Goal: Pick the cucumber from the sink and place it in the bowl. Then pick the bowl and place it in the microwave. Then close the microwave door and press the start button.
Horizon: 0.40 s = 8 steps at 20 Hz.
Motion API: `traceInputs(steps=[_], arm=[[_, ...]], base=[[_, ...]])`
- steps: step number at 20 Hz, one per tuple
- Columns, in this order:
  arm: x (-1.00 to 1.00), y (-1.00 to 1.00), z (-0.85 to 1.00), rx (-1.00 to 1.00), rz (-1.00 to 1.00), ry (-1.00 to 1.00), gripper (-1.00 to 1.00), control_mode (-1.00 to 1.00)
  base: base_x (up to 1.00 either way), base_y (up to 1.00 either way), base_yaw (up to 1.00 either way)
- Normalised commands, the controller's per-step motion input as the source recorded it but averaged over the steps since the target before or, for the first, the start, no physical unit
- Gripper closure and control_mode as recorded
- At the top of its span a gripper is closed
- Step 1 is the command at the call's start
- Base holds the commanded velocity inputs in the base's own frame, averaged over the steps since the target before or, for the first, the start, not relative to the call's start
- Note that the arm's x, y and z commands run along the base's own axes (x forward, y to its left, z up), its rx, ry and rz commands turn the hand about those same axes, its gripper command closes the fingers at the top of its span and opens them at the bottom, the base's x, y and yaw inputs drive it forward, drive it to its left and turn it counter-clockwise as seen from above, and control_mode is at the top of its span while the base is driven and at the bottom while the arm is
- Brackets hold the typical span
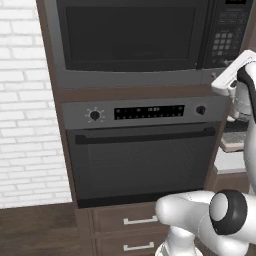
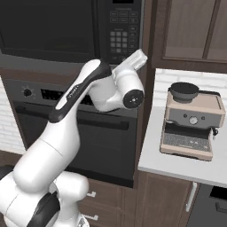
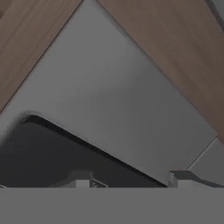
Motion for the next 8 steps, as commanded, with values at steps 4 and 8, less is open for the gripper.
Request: traceInputs(steps=[4,8], arm=[[0.19,0.0,-0.04,0.01,0.02,0.02,-1.0,-1.0],[-0.83,0.11,-0.02,0.01,0.0,-0.01,-1.0,-1.0]], base=[[0.0,0.0,0.0],[0.0,0.0,0.0]])
